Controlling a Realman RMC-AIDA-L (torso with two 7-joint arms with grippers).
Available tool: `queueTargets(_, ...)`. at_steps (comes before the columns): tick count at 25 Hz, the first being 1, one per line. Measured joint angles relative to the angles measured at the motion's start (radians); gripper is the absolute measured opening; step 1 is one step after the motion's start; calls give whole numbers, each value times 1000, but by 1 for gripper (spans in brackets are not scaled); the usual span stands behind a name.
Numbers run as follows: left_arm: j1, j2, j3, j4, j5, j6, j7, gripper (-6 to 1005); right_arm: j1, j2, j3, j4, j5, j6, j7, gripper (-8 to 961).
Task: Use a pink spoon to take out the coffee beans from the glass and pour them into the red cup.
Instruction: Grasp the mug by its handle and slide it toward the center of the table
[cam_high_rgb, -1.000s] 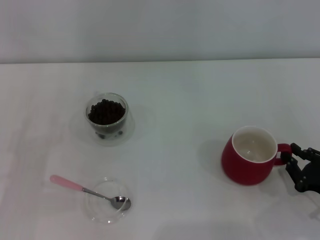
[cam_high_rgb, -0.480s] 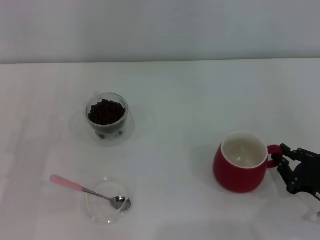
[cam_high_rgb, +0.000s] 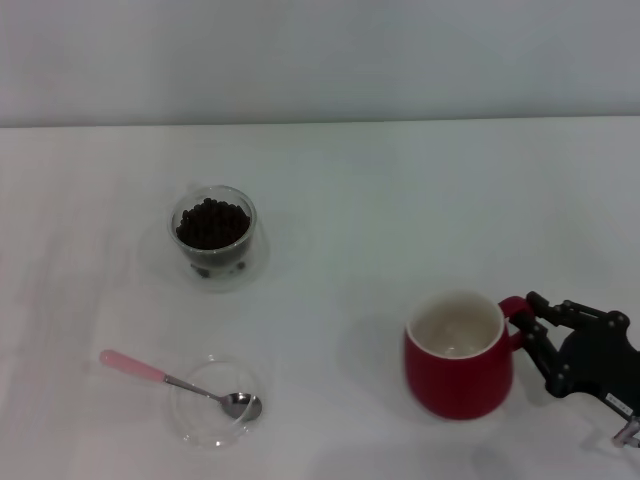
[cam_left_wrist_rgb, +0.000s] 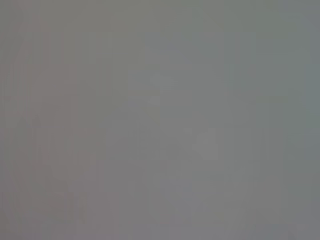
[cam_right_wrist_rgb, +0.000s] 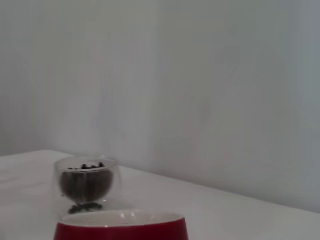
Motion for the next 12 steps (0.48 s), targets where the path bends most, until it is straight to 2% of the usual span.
queueTargets(5, -1, -2, 0, -1, 1, 0, 0, 666, 29, 0, -7, 30, -22, -20, 1, 184)
queueTargets(12, -2, -3, 0, -1, 0, -4, 0, 666, 107, 0, 31, 99, -117, -27, -3, 183)
